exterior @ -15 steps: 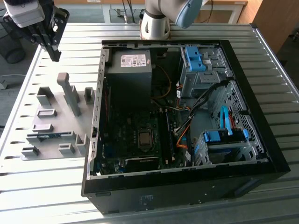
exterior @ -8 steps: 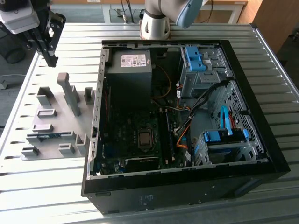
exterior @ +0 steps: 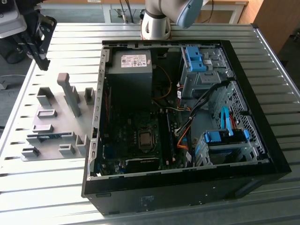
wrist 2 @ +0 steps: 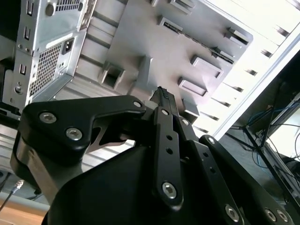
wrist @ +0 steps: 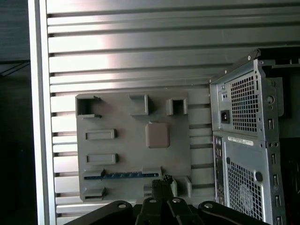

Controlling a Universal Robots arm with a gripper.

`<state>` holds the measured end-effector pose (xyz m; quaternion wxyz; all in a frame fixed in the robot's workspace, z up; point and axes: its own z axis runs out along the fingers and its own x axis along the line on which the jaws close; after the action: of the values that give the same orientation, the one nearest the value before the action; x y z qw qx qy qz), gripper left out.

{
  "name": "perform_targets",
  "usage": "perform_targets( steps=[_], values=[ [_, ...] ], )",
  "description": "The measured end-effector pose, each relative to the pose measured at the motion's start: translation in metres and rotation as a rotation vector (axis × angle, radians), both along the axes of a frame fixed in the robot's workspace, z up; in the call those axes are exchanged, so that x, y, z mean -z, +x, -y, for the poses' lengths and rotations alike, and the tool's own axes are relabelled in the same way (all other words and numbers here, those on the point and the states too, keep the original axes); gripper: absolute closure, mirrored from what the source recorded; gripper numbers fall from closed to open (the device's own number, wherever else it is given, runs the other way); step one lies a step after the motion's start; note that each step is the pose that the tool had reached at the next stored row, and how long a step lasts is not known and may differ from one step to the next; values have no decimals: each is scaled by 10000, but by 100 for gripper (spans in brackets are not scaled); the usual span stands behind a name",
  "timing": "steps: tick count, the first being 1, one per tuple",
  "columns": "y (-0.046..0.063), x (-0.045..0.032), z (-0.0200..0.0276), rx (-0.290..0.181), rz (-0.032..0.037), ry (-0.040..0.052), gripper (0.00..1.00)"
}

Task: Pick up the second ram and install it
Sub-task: 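Reach for the second ram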

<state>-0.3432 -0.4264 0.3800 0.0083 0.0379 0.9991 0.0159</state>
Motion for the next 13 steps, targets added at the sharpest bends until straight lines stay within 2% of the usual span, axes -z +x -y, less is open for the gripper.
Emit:
perform_targets(
  steps=[3,6,10,13],
  values=[
    [-37,-1,21,-1,-12,1,90],
    [-41,0,49,1,-67,1,90],
    [-92,7,77,1,-87,1,90],
    [-154,11,121,0,-91,1,90]
  ],
)
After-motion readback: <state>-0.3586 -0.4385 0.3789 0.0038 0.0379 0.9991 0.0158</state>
